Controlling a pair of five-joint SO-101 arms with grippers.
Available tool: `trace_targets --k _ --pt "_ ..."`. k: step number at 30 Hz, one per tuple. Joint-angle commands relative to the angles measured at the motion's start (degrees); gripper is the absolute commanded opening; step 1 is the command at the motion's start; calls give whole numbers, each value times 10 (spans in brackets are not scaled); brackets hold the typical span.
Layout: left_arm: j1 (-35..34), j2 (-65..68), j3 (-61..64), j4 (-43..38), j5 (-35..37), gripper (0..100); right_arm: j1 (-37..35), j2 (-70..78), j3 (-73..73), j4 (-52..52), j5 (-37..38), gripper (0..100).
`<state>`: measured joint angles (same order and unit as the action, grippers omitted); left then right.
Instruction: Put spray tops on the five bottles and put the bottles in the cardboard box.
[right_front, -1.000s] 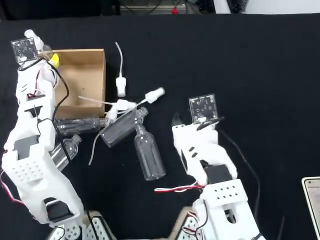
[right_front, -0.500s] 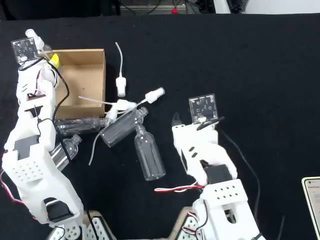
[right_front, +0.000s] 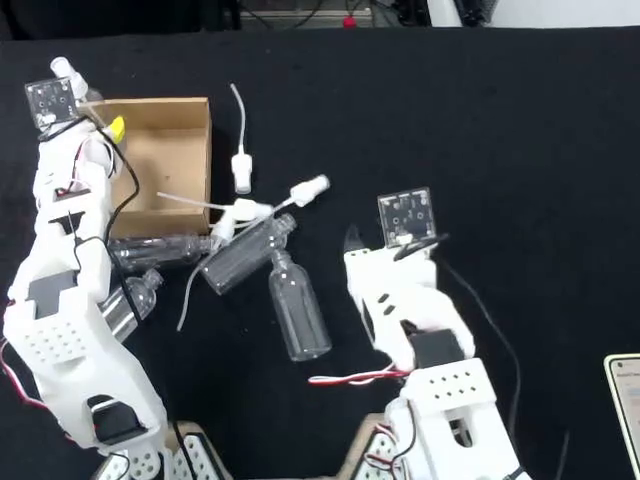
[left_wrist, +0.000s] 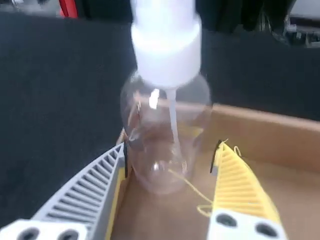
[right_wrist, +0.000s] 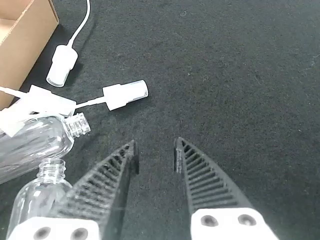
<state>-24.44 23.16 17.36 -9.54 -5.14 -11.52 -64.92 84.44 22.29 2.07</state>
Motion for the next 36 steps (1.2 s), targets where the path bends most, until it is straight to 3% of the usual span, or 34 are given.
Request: trace_targets --k 1,11,25,27,36 --pt "-2 -23 -57 48 3 274 -8 2 -6 -18 6 121" --pt "-2 -87 -29 56 3 274 -8 2 -6 -17 6 121" --pt "-20 -272 147 69 3 274 -9 2 -7 -15 6 121" --pt "-23 -319 167 124 3 274 -9 2 -7 -16 6 121" --pt "-55 -489 131 505 -17 274 -9 2 -7 -15 6 122"
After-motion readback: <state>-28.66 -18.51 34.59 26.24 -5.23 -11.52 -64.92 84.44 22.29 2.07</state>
